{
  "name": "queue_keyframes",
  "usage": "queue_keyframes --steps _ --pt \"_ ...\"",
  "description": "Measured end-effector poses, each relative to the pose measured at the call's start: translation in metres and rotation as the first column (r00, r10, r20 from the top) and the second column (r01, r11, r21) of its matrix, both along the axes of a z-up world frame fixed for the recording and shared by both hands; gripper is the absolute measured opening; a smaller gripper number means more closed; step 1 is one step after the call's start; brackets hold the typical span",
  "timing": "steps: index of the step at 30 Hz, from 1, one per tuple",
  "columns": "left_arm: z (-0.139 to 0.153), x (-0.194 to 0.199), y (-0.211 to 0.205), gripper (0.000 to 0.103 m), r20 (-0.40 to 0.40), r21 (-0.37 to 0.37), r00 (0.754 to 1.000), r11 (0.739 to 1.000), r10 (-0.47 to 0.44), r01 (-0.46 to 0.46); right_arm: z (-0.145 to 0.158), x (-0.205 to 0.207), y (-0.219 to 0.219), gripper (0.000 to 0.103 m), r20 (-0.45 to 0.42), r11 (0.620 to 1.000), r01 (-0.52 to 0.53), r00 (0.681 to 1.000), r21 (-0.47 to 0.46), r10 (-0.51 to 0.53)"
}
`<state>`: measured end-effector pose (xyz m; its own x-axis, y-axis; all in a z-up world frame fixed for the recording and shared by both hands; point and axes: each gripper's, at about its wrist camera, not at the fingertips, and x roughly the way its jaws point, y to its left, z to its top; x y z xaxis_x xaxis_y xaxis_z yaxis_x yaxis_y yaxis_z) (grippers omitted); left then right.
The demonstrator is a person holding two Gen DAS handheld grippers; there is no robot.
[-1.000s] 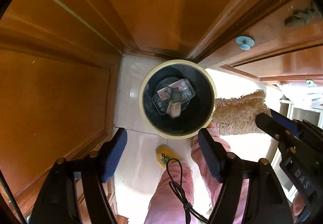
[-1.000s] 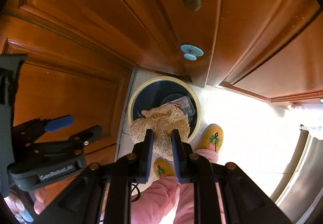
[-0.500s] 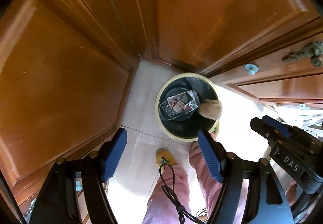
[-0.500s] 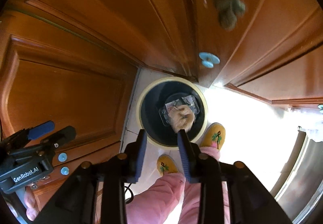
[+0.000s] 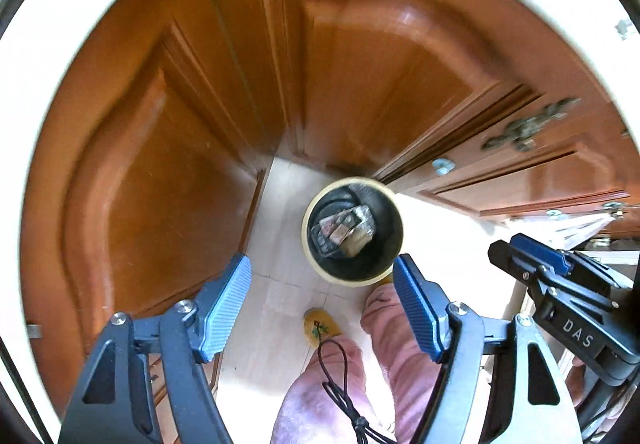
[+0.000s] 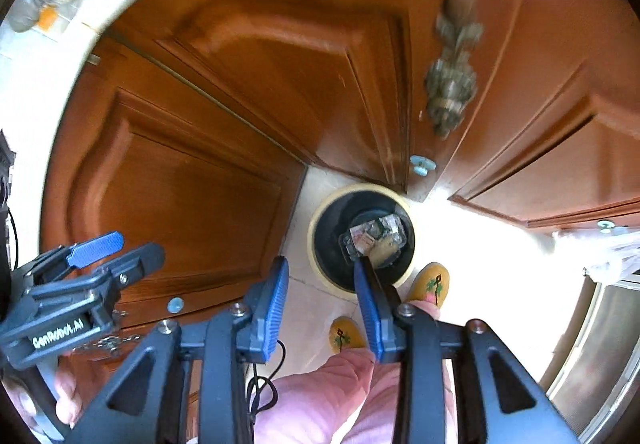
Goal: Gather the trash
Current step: 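Raise both tools back toward the counter trash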
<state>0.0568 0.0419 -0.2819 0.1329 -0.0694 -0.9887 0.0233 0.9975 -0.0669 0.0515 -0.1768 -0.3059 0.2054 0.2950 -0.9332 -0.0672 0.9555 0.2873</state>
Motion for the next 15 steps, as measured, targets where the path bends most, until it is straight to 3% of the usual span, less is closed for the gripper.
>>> queue_keyframes --steps 8,15 --pt "0.104 0.006 0.004 0.072 0.218 -0.06 0.976 0.997 -0.025 0.038 0.099 -0.021 -0.006 0.035 0.225 0.997 0.052 0.974 -0.057 -0.037" --pt "0.176 0.031 -0.005 0.072 0.386 -0.084 0.922 0.994 -0.036 0.074 0.174 -0.022 -0.024 0.035 0.426 0.984 0.154 0.899 -0.09 -0.102"
